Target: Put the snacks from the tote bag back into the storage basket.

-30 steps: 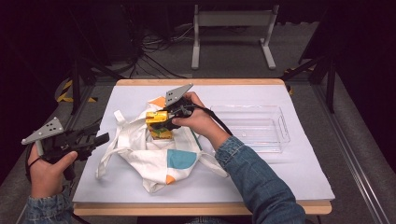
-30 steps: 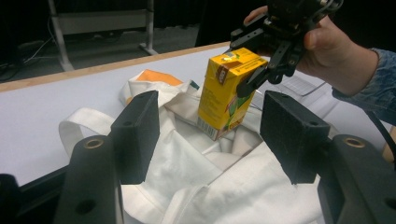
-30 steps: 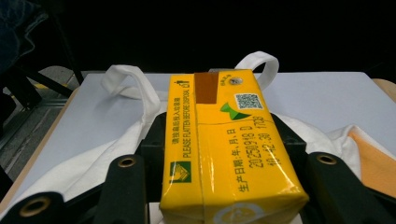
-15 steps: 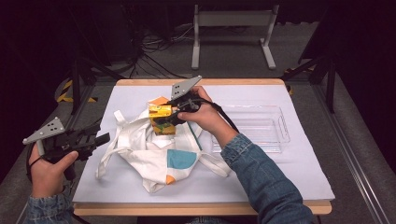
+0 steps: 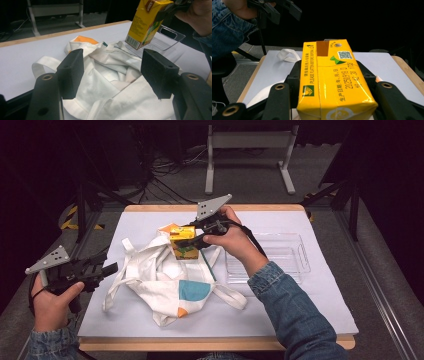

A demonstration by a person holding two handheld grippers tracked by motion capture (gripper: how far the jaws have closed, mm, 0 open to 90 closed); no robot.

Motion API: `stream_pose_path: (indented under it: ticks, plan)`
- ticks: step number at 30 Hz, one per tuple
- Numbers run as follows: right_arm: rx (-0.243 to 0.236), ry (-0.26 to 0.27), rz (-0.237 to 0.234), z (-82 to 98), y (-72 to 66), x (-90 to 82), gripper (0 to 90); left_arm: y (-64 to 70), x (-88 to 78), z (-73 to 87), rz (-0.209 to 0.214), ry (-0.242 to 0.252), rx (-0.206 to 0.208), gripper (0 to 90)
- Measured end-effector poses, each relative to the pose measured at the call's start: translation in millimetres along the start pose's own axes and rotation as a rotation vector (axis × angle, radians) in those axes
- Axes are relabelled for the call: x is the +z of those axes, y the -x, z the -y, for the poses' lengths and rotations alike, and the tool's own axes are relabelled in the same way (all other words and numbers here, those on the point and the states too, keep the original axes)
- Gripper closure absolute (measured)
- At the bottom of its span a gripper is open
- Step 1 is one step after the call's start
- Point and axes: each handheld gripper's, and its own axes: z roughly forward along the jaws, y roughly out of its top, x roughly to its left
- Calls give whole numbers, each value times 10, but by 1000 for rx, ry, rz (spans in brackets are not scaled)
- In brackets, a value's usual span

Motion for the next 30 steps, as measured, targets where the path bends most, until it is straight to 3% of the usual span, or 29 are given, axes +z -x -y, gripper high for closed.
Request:
stream_pose_path:
  ticks: [13,30]
  plan:
    - [6,4,17,15,-44,-388,517,1,11,2,1,-11,5,356]
    - [14,-2,97,202,-68,-918,517,11,37,8,-5,-23,1,348]
